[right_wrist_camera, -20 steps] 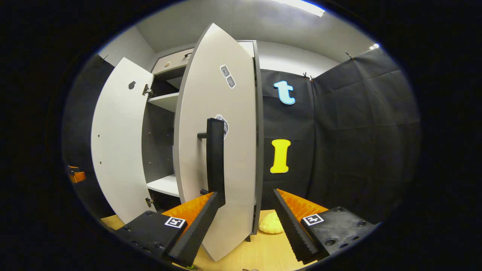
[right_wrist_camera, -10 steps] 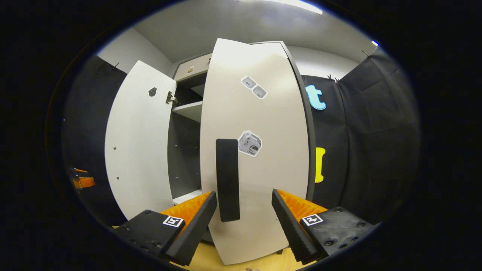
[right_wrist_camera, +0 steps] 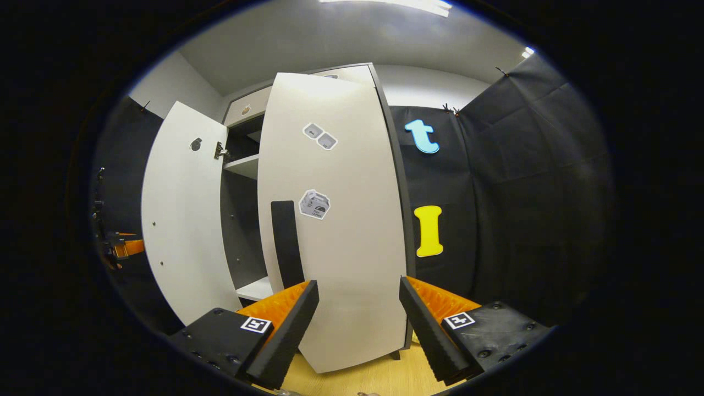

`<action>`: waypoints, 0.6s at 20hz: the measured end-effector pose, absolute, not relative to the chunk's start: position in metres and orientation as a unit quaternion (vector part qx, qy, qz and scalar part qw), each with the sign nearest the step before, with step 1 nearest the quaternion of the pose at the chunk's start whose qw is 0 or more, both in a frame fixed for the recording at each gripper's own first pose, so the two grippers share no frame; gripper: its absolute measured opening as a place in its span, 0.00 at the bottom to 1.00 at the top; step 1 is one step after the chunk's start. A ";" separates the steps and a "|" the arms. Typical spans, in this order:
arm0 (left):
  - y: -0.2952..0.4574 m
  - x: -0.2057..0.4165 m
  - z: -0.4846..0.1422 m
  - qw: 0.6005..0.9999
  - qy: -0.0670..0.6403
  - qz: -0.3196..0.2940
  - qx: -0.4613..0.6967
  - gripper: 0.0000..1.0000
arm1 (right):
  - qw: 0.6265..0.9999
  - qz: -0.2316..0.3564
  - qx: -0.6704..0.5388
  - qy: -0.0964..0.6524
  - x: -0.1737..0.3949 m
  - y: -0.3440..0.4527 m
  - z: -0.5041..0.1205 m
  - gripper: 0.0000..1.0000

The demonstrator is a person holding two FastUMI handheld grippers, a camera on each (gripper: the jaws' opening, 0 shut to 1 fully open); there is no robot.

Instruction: Grasp the bottle in the cabinet with the left hand and place it on the coaster, then close the right door with the right hand and the left door with the left hand.

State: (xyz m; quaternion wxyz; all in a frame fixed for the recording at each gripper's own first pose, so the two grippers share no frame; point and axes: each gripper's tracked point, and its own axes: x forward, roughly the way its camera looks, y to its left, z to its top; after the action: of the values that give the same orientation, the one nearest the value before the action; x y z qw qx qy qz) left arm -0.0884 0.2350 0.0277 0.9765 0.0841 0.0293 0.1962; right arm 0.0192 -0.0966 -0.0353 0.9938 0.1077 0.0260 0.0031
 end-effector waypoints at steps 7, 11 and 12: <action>0.234 -0.081 0.026 0.985 0.016 0.165 0.055 0.91 | 0.994 -0.030 0.095 0.039 0.002 -0.110 -0.039 0.98; 0.228 -0.081 0.026 0.985 0.020 0.158 0.062 0.90 | 0.995 -0.023 0.087 0.042 0.001 -0.103 -0.040 0.98; 0.226 -0.080 0.026 0.986 0.018 0.155 0.055 0.90 | 0.995 -0.020 0.085 0.045 0.001 -0.100 -0.041 0.98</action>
State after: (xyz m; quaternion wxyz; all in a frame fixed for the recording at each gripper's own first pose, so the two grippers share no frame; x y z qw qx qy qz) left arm -0.0802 0.2256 0.0262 0.9862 0.0547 0.0180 0.1553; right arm 0.0007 -0.1002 -0.0413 0.9952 0.0852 0.0451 -0.0197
